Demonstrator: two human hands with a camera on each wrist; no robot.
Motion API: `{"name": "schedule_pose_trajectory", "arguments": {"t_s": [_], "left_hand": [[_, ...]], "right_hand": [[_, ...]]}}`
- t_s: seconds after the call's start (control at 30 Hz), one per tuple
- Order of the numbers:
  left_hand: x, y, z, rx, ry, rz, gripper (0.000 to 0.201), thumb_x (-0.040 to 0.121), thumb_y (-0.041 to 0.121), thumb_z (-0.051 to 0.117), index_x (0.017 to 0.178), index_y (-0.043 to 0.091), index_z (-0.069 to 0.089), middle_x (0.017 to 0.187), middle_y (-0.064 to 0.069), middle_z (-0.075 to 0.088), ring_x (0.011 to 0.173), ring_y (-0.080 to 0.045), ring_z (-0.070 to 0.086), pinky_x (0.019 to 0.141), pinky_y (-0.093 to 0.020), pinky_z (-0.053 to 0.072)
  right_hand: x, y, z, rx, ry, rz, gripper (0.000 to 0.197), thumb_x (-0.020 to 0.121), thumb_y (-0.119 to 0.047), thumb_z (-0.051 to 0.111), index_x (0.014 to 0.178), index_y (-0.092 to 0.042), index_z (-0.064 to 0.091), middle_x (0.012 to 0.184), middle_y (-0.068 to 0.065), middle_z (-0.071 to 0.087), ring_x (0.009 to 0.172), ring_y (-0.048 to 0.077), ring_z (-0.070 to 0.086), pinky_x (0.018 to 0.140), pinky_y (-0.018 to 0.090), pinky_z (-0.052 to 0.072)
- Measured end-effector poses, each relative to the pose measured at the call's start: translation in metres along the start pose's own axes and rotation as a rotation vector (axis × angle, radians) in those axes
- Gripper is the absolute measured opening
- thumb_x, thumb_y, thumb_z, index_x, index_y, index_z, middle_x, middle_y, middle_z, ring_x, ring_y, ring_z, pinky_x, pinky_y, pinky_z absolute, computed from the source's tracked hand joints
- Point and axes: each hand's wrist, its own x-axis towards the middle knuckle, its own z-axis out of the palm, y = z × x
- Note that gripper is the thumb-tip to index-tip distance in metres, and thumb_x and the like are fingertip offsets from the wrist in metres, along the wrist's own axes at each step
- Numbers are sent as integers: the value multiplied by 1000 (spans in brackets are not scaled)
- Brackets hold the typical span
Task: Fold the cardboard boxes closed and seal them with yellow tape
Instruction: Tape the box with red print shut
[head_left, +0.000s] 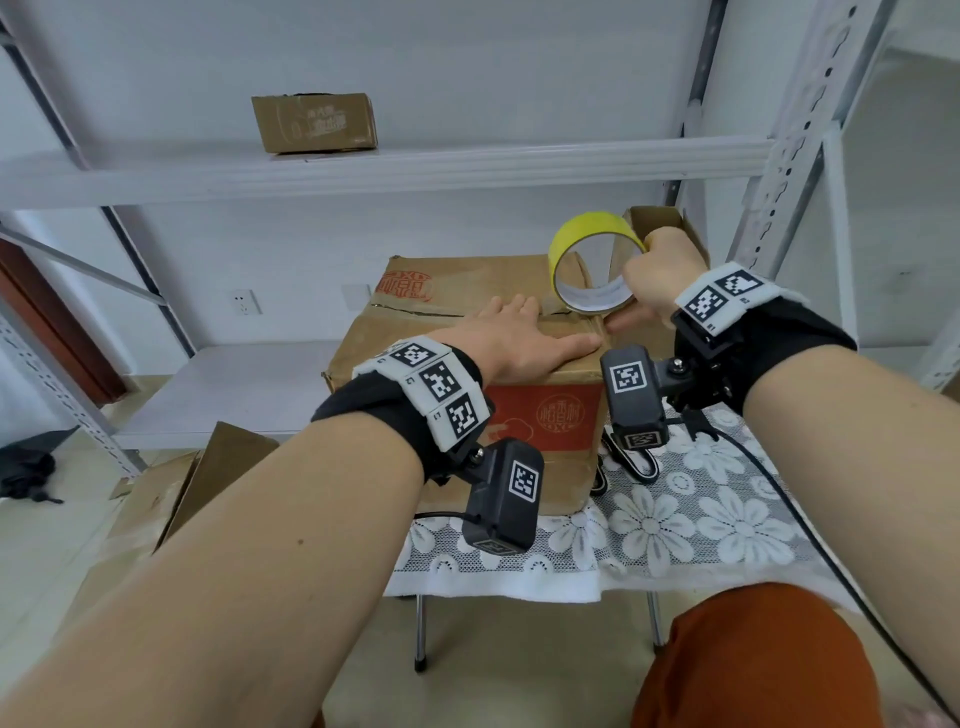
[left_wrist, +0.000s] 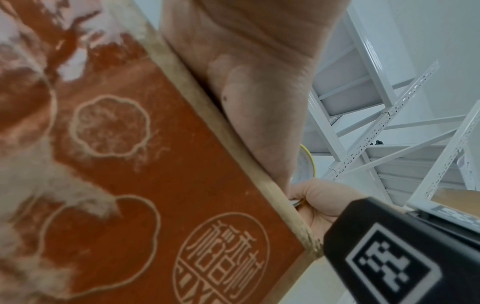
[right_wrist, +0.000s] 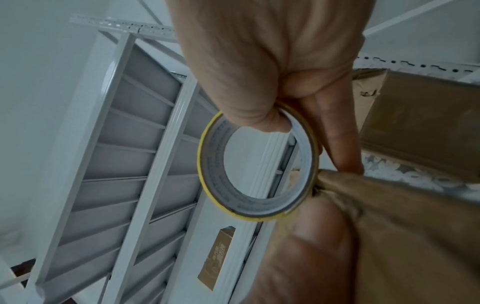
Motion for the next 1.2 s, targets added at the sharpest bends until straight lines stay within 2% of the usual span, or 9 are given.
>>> {"name": "schedule_pose_trajectory", "arguments": {"t_s": [0.13, 0.23, 0.37, 0.5, 0.7, 0.87, 0.97, 1.07, 1.2], "left_hand": [[-4, 3, -2, 0, -8, -10, 102, 83, 83, 25, 157, 15, 8, 164, -1, 7, 151, -25, 3, 121, -47, 9], [-7, 5, -4, -2, -27, -22, 101, 83, 82, 25, 156, 16, 5, 164, -3, 4, 151, -26, 0, 121, -47, 6], [-9, 17, -6, 42, -74, -39, 102, 79, 88, 21, 157, 23, 6, 164, -8, 0, 150, -33, -4, 120, -53, 4], [0, 20, -1, 57, -44, 20, 109, 73, 92, 16, 157, 23, 13, 164, -8, 5, 150, -28, 0, 120, -52, 5], [7, 17, 2, -37, -4, 76, 112, 69, 90, 27, 156, 20, 17, 162, -9, 16, 149, -25, 14, 120, -46, 16], [6, 21, 0, -7, 1, 21, 89, 85, 75, 34, 153, 18, 26, 157, -11, 25, 144, -27, 22, 116, -44, 22], [3, 24, -1, 6, 11, 23, 93, 86, 75, 34, 155, 15, 18, 161, -9, 17, 148, -27, 15, 119, -44, 16], [2, 24, -1, 8, 32, 25, 95, 88, 74, 33, 155, 11, 11, 162, -8, 14, 149, -26, 12, 120, -42, 14], [-1, 25, -2, 8, 41, 18, 95, 88, 72, 34, 155, 10, 9, 163, -7, 10, 150, -25, 8, 120, -41, 11]], "right_hand": [[2, 6, -1, 93, 3, 20, 27, 89, -5, 47, 115, -1, 54, 106, 17, 62, 83, 28, 67, 60, 33, 58], [4, 8, -1, 111, 4, 26, 24, 87, -8, 49, 110, -3, 56, 107, 18, 63, 88, 30, 68, 67, 38, 60], [4, 7, -3, 132, -39, 48, 14, 89, -8, 52, 103, -5, 51, 98, 15, 59, 74, 24, 63, 52, 29, 54], [1, 5, 0, 62, -47, 85, 18, 90, -13, 52, 98, 3, 54, 77, 13, 60, 77, 35, 69, 76, 48, 58], [4, 10, 4, -52, 14, -2, 27, 90, -19, 56, 101, 6, 59, 88, 21, 66, 81, 34, 68, 78, 44, 57], [7, 12, 5, 18, -20, -13, 23, 92, -5, 49, 70, -11, 45, 72, 8, 51, 59, 18, 55, 45, 20, 48], [11, 15, 2, 32, 51, -25, 21, 89, -2, 46, 70, -9, 42, 71, 10, 44, 66, 27, 53, 56, 32, 49], [15, 24, -3, 199, 11, 21, 9, 86, -2, 48, 92, -6, 54, 92, 16, 59, 76, 28, 65, 62, 37, 58], [7, 27, -1, 473, 26, 129, 20, 91, 5, 40, 106, -1, 52, 103, 15, 57, 65, 34, 66, 77, 54, 56]]}}
